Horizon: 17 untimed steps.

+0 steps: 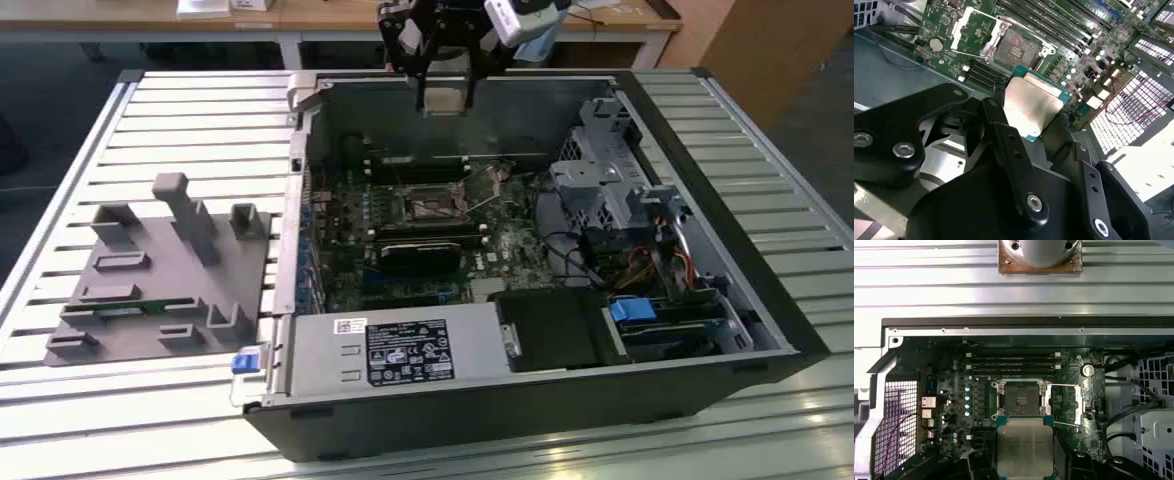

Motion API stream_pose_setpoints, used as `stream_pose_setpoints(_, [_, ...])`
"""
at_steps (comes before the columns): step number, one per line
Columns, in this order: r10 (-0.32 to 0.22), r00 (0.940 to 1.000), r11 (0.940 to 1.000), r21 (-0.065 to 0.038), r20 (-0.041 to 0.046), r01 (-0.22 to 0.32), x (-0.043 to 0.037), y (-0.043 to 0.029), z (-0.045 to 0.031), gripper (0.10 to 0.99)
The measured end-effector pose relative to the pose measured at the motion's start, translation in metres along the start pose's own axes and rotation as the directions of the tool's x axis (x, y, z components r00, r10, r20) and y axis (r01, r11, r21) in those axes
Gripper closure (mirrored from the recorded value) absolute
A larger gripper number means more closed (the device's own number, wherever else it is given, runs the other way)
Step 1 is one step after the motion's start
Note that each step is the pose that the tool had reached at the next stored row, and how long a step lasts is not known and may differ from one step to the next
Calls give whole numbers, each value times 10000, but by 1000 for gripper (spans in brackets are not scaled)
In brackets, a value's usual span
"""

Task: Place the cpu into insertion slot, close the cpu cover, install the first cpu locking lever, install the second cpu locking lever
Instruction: 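Place the cpu into insertion slot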

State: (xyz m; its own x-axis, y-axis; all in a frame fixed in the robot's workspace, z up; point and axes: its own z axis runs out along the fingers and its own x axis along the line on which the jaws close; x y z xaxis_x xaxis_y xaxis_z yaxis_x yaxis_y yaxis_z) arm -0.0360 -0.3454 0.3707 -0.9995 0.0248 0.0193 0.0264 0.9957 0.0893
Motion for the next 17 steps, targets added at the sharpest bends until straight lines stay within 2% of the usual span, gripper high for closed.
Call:
stream_pose_setpoints(9, [26, 10000, 10000, -1, 2, -26, 0, 0, 0, 545])
stream_pose_setpoints(17, [439, 9990, 9990, -9, 39, -439, 0, 0, 0, 545])
